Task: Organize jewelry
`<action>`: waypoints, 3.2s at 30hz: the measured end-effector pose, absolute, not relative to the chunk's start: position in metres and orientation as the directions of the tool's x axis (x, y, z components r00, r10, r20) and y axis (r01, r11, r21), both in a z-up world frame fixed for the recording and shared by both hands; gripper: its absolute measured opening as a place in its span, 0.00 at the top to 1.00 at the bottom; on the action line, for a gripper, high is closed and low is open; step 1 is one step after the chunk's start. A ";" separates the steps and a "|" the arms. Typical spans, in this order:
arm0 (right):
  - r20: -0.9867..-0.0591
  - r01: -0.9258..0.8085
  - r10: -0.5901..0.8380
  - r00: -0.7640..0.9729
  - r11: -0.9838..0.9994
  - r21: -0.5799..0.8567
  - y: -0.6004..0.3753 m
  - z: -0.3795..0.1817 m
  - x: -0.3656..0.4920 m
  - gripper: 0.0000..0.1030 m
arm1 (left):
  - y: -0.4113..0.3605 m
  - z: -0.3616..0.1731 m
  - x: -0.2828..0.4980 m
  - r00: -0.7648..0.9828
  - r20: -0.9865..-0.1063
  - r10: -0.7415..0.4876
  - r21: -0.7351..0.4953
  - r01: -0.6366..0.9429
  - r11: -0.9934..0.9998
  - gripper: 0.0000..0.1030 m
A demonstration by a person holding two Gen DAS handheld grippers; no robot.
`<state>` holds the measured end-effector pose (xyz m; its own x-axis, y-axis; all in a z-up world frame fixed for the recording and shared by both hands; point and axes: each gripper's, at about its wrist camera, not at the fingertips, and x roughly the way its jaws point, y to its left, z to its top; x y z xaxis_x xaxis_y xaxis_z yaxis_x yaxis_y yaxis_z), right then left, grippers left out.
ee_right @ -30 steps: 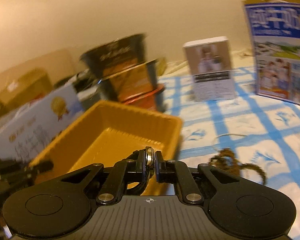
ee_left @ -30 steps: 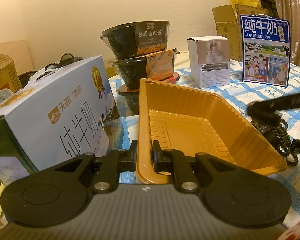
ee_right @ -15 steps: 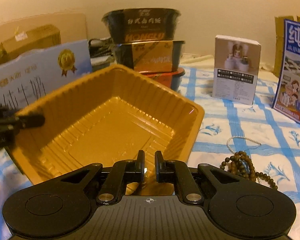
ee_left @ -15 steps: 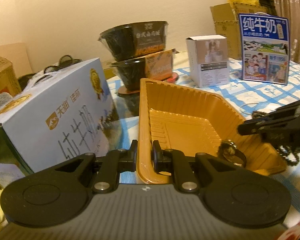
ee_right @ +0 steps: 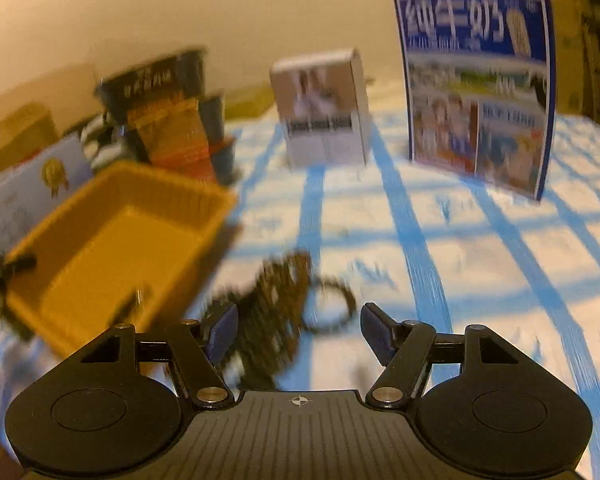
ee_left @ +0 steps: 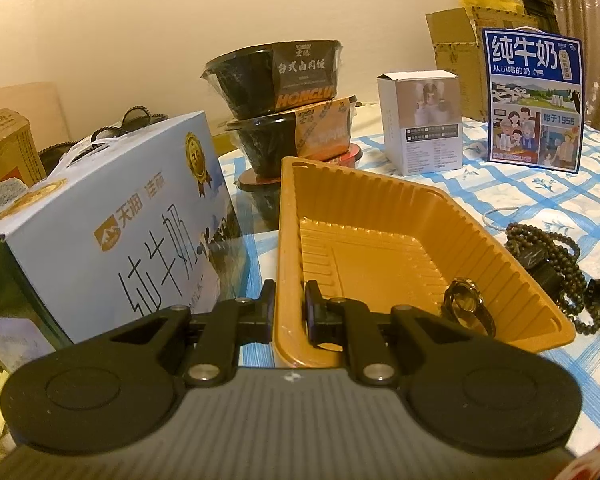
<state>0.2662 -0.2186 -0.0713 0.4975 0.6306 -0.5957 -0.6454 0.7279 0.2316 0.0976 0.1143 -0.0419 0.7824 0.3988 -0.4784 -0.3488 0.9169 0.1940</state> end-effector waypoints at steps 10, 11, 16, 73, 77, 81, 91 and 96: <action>-0.710 -0.747 0.558 0.430 0.661 0.067 -0.187 -0.098 0.247 0.36 | 0.113 -0.042 0.098 0.780 -0.479 0.402 0.196 -0.352 0.915 0.87; -0.717 -0.754 0.547 0.432 0.655 0.045 -0.184 -0.101 0.244 0.44 | 0.113 -0.042 0.098 0.780 -0.479 0.403 0.197 -0.352 0.915 0.87; -0.730 -0.782 0.531 0.430 0.623 -0.008 -0.173 -0.109 0.240 0.54 | 0.113 -0.042 0.098 0.780 -0.479 0.403 0.195 -0.353 0.915 0.87; -0.495 -0.781 0.837 0.234 0.465 0.418 -0.040 -0.086 0.215 0.65 | 0.114 -0.043 0.100 0.779 -0.483 0.399 0.197 -0.347 0.917 0.87; -0.463 -0.770 0.843 0.272 0.480 0.421 -0.060 -0.072 0.217 0.60 | 0.113 -0.044 0.100 0.780 -0.482 0.400 0.196 -0.349 0.916 0.87; -0.436 -0.728 0.808 0.397 0.567 0.387 -0.097 -0.053 0.231 0.60 | 0.113 -0.044 0.100 0.780 -0.482 0.399 0.196 -0.348 0.917 0.87; -0.509 -0.432 0.571 0.644 0.821 0.374 -0.208 -0.060 0.272 0.60 | 0.113 -0.044 0.099 0.779 -0.482 0.400 0.193 -0.351 0.916 0.87; -0.538 -0.402 0.545 0.643 0.838 0.368 -0.223 -0.068 0.269 0.60 | 0.114 -0.044 0.099 0.778 -0.481 0.403 0.191 -0.356 0.915 0.87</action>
<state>0.2686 -0.2234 -0.0684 0.6431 0.5445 -0.5385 -0.4020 0.8385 0.3678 0.0995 0.1137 -0.0436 0.7784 0.4030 -0.4813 -0.3558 0.9149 0.1905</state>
